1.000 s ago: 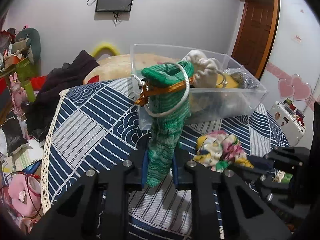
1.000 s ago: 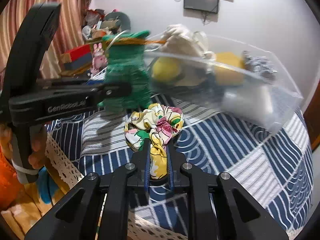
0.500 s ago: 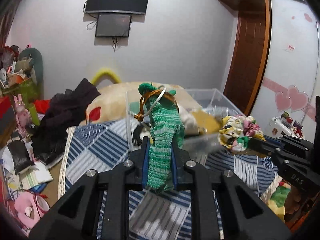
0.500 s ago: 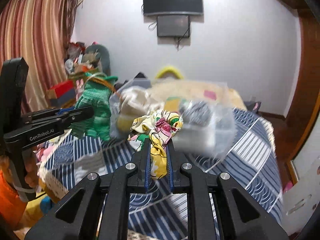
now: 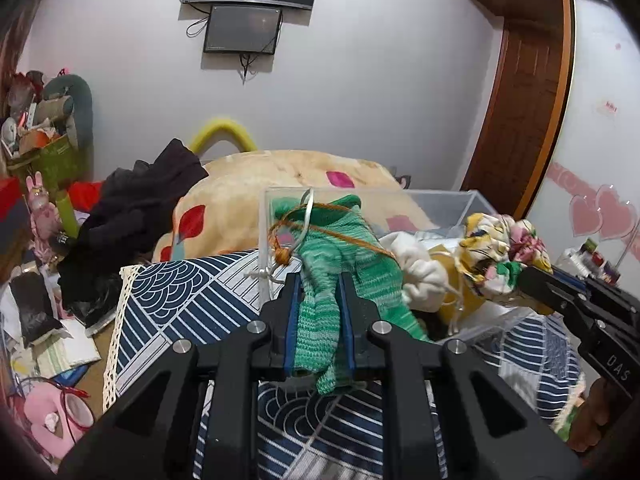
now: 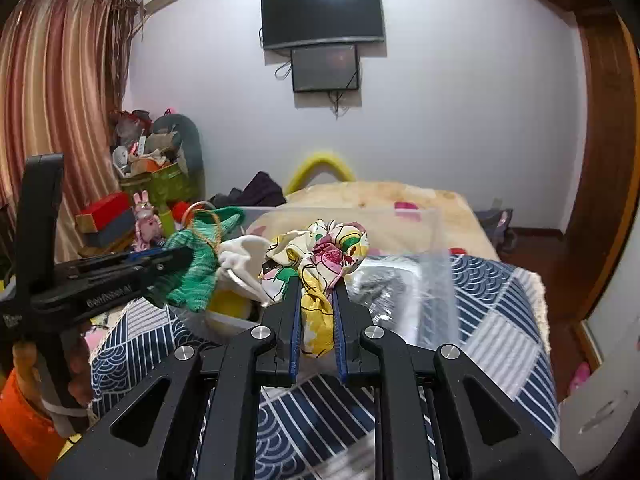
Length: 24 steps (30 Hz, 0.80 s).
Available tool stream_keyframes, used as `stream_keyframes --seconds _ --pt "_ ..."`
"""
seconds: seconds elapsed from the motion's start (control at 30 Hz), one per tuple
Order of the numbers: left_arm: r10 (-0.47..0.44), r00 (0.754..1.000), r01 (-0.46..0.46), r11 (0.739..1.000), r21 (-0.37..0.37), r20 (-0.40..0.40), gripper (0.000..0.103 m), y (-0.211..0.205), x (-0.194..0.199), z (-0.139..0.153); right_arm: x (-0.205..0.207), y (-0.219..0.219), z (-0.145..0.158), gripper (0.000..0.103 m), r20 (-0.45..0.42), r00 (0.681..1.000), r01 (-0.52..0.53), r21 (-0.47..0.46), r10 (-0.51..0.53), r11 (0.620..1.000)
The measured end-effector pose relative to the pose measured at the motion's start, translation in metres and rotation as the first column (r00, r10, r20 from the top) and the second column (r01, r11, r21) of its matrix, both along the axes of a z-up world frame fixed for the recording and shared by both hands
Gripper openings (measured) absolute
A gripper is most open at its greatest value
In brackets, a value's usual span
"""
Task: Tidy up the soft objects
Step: 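Lower the glove into the box with the left gripper while the right drops the scrunchie in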
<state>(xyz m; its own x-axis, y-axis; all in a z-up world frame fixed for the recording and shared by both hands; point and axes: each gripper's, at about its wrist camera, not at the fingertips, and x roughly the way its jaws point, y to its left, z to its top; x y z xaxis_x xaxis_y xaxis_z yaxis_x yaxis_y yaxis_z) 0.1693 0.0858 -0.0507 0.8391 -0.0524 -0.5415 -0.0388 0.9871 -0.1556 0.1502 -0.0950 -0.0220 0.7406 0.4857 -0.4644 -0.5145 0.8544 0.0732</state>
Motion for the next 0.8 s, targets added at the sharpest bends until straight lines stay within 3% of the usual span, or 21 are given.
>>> stream_keyframes --seconds 0.17,0.43,0.8 --pt "-0.004 1.0 0.005 0.999 0.043 -0.029 0.018 -0.009 0.014 -0.011 0.015 0.015 -0.01 0.012 -0.044 0.999 -0.018 -0.025 0.017 1.0" --pt "-0.014 0.999 0.015 1.0 0.025 -0.03 0.019 -0.005 0.009 -0.014 0.013 0.02 -0.023 0.016 -0.067 0.998 -0.02 -0.071 0.015 0.997" --pt "-0.029 0.999 0.028 0.999 0.032 0.038 0.037 -0.005 -0.023 0.009 -0.01 -0.002 -0.003 0.029 -0.019 1.0 -0.016 -0.036 0.015 0.999"
